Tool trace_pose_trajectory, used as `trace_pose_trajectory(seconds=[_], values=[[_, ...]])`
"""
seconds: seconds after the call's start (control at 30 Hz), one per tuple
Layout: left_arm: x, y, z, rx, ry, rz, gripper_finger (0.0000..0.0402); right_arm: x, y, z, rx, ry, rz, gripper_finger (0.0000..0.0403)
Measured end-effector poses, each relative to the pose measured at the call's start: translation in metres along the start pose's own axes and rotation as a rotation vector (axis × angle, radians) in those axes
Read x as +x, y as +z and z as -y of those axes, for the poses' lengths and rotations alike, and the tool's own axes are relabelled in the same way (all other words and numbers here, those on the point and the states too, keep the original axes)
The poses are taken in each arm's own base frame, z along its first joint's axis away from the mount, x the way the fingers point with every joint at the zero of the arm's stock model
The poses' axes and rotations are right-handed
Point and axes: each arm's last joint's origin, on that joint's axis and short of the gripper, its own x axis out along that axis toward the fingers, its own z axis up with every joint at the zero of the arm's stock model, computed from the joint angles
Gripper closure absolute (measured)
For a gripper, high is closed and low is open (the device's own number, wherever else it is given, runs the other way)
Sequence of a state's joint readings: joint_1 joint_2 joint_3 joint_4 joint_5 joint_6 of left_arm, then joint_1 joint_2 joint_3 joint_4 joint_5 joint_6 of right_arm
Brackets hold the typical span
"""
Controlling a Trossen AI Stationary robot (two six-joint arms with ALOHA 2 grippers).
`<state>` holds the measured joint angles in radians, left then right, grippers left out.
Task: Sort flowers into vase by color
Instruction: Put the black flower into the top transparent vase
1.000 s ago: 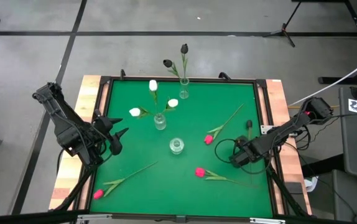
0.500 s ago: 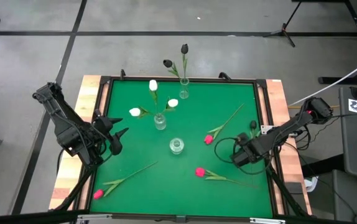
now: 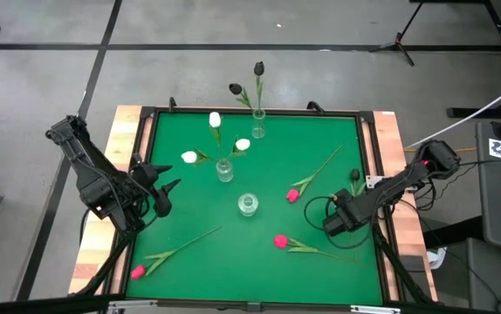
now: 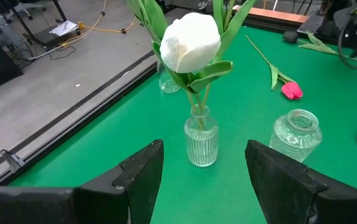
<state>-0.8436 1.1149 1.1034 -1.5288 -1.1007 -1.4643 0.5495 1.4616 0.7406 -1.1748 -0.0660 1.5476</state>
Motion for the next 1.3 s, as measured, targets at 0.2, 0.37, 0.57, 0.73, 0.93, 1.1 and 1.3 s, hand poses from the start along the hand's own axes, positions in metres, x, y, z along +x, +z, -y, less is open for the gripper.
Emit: trace_pose_trajectory(seconds=[0.2,0.37,0.57,0.73,0.93,1.1,1.3], values=[[0.0,0.0,0.0,0.0,0.0,0.0,0.0178,0.013,0.002,-0.009,0.066,-0.077,0.028,0.0178],[0.0,0.0,0.0,0.0,0.0,0.0,0.0178,0.021,0.003,-0.016,0.09,-0.115,0.033,0.018],[0.0,0.0,0.0,-0.001,0.0,0.0,0.0178,0.027,0.003,-0.022,0.091,-0.111,0.031,0.024],[0.0,0.0,0.0,-0.001,0.0,0.0,0.0178,0.027,0.003,-0.026,0.073,-0.066,0.023,0.0333],[0.0,0.0,0.0,-0.001,0.0,0.0,0.0178,0.015,0.004,-0.038,0.037,0.002,0.081,0.0387],[0.0,0.0,0.0,0.001,0.0,0.0,0.0178,-0.015,0.004,-0.039,0.009,-0.061,0.134,0.0398],[0.0,0.0,0.0,0.007,0.0,0.0,0.0178,-0.034,0.002,-0.028,-0.016,-0.191,0.109,0.0399]])
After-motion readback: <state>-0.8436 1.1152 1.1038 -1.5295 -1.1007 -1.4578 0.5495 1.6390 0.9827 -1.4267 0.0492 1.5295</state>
